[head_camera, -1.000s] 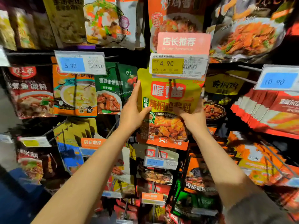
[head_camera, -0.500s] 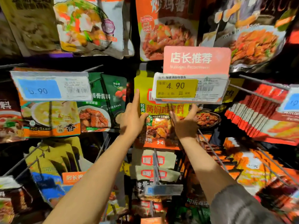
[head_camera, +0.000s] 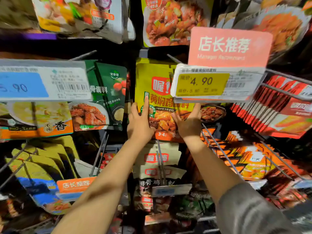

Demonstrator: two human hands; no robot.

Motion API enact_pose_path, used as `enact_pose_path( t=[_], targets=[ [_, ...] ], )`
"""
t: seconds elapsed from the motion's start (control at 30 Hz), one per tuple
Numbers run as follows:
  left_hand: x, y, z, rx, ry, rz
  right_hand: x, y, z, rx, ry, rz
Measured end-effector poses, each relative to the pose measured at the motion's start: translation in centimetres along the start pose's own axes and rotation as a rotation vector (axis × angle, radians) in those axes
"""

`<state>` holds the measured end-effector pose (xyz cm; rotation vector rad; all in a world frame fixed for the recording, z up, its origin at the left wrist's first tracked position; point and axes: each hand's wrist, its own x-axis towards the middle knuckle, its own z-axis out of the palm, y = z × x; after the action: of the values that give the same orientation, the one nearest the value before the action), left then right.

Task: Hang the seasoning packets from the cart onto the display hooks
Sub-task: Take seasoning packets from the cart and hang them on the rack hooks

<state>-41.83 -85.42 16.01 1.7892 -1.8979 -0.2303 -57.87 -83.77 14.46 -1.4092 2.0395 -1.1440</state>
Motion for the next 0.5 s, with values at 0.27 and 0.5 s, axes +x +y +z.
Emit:
enact_pose_path(
  t=[0.27,0.5],
  targets=[
    [-5.5,1.0,-1.5,-0.068,0.056,0.063,-4.0,-0.9,-3.3,0.089,0.162,-0.252],
    [-14.4,3.1,-3.9,-0.126,0.165,0.080,-10.2,-0.4,-7.1,0.220,-0.084,-0.232]
  ],
)
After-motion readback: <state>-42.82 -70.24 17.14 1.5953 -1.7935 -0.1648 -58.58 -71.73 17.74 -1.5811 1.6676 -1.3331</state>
